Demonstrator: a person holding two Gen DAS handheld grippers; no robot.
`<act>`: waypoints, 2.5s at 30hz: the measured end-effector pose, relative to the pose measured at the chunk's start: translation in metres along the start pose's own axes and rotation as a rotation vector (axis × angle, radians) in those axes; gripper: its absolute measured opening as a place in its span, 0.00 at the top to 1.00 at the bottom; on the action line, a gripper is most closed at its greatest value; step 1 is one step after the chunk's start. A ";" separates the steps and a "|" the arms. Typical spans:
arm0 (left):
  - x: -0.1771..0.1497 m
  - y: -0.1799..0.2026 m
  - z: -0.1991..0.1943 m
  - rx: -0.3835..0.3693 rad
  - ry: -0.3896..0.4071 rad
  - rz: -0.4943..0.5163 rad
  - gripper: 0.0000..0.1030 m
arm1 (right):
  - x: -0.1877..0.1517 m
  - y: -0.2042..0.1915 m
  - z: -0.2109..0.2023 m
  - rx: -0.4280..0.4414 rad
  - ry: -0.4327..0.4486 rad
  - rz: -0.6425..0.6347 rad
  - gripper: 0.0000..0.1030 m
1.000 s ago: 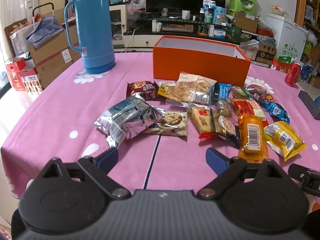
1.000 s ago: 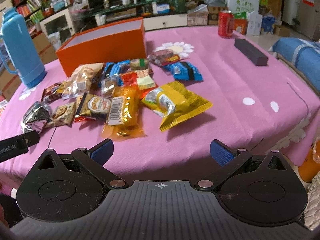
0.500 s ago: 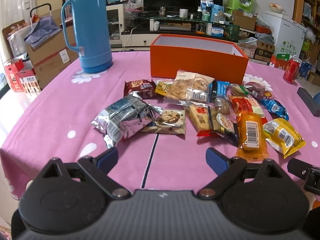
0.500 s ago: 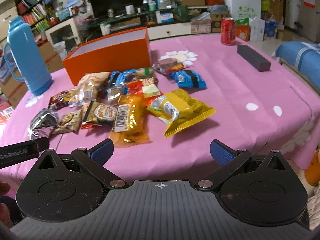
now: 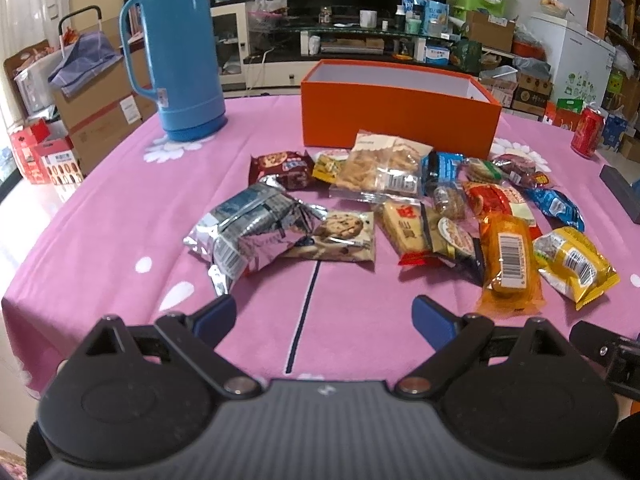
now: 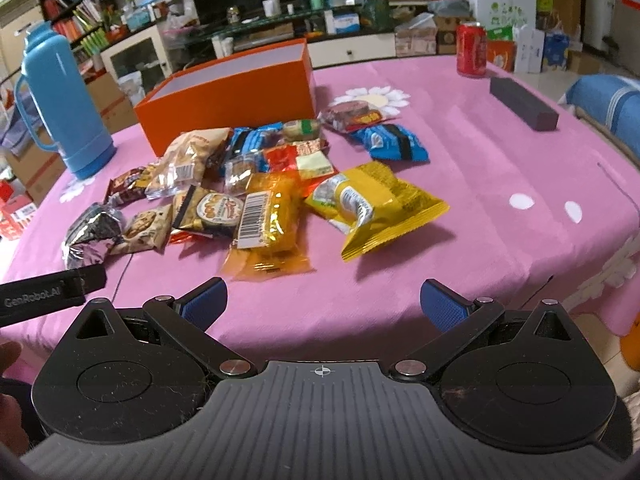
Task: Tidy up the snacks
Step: 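Lower the left tool onto the silver bag while the right tool approaches the orange pastry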
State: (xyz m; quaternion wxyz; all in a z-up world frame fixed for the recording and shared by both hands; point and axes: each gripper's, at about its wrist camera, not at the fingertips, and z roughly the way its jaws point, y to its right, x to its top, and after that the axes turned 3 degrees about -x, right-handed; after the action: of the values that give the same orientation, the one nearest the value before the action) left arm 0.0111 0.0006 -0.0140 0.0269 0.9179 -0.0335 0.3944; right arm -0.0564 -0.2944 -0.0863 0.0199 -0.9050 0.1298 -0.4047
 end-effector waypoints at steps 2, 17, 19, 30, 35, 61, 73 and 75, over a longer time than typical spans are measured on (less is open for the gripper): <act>0.000 0.001 0.001 0.003 -0.003 0.003 0.10 | 0.000 0.000 0.001 0.012 0.000 -0.001 0.09; 0.042 -0.008 0.046 -0.056 -0.064 -0.018 0.09 | 0.021 0.025 0.052 0.108 0.033 0.058 0.09; 0.059 -0.008 0.051 -0.073 -0.111 -0.018 0.09 | 0.037 0.032 0.064 0.118 -0.027 0.089 0.10; 0.027 -0.025 0.014 -0.054 -0.055 0.016 0.09 | 0.074 0.034 0.034 0.175 0.009 0.036 0.09; -0.029 -0.051 -0.001 -0.021 -0.087 0.022 0.09 | 0.014 0.024 0.023 0.198 0.013 0.044 0.09; 0.072 -0.080 0.071 -0.110 -0.051 0.046 0.09 | 0.067 0.026 0.120 0.283 -0.168 0.066 0.09; 0.093 -0.104 0.095 -0.238 -0.106 0.476 0.09 | 0.046 -0.030 0.121 0.196 -0.118 -0.116 0.09; 0.094 -0.112 0.106 -0.279 -0.129 0.468 0.09 | 0.042 -0.028 0.121 0.192 -0.089 -0.107 0.09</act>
State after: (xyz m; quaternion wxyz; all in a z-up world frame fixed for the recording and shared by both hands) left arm 0.1611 0.1008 -0.0210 0.0591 0.8959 -0.3001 0.3223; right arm 0.0654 -0.2857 -0.1328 0.0908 -0.9216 0.0411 -0.3750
